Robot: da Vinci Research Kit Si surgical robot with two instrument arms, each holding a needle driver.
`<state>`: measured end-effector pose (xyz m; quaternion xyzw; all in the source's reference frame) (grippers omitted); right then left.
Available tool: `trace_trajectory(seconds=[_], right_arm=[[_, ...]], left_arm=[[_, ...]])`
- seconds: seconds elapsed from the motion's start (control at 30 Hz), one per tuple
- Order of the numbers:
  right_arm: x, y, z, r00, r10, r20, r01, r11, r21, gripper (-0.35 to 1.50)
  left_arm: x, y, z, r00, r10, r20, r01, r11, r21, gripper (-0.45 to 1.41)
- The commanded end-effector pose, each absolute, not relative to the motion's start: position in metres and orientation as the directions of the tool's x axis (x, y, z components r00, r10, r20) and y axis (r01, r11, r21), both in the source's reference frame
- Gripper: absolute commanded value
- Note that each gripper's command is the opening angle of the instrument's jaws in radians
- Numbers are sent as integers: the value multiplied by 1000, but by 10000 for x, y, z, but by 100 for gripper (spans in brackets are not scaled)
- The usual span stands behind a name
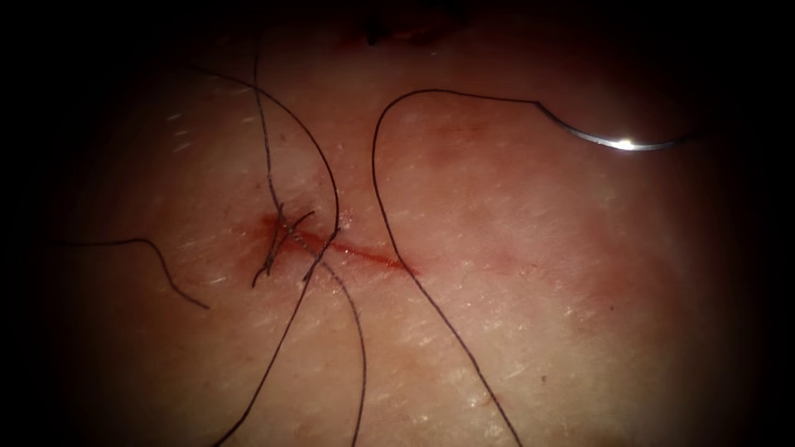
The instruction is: Wound Closure
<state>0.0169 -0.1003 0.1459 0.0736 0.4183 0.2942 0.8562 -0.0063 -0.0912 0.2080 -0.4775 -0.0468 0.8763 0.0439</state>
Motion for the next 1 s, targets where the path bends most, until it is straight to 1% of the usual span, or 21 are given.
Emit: trace_trajectory(seconds=[0.03,0.1,0.27,0.37,0.4,0.43,0.47,0.5,0.53,0.57,0.67,0.87,1.0], right_arm=[[178,-995,1464,458,568,-684,-441,813,379,138],[179,-976,1468,446,564,-695,-448,813,372,135],[183,-913,1478,486,529,-696,-463,831,308,133],[199,-871,1494,411,529,-742,-460,824,332,125],[206,-861,1501,404,529,-746,-444,827,346,109],[213,-854,1508,398,527,-751,-426,831,358,88],[219,-849,1515,398,515,-760,-407,841,357,54],[228,-843,1525,394,504,-769,-384,850,360,5],[236,-840,1532,396,501,-770,-375,853,362,-25],[243,-837,1541,400,492,-774,-363,860,359,-35],[269,-834,1571,413,472,-779,-329,875,356,-35],[322,-850,1628,417,447,-792,-269,893,362,-35],[358,-868,1655,401,462,-791,-247,886,392,-35]], left_arm=[[-69,-926,2080,-528,125,-840,-29,-991,-129,-45],[-65,-929,2079,-499,124,-858,-22,-991,-130,-45],[-53,-944,2070,-391,157,-907,-13,-986,-165,-45],[-48,-952,2061,-286,159,-945,50,-982,-180,-45],[-48,-952,2059,-261,156,-953,58,-982,-177,-45],[-49,-952,2056,-233,154,-960,69,-982,-175,-45],[-49,-951,2052,-190,153,-970,84,-982,-171,-45],[-49,-950,2048,-151,153,-977,94,-981,-168,-45],[-49,-948,2044,-110,154,-982,100,-981,-165,-45],[-49,-946,2039,-57,167,-984,102,-980,-172,-45],[-49,-940,2027,68,179,-981,113,-979,-171,-45],[-56,-949,2012,228,223,-948,110,-973,-203,-45],[-68,-972,2012,343,239,-908,59,-971,-233,-45]])
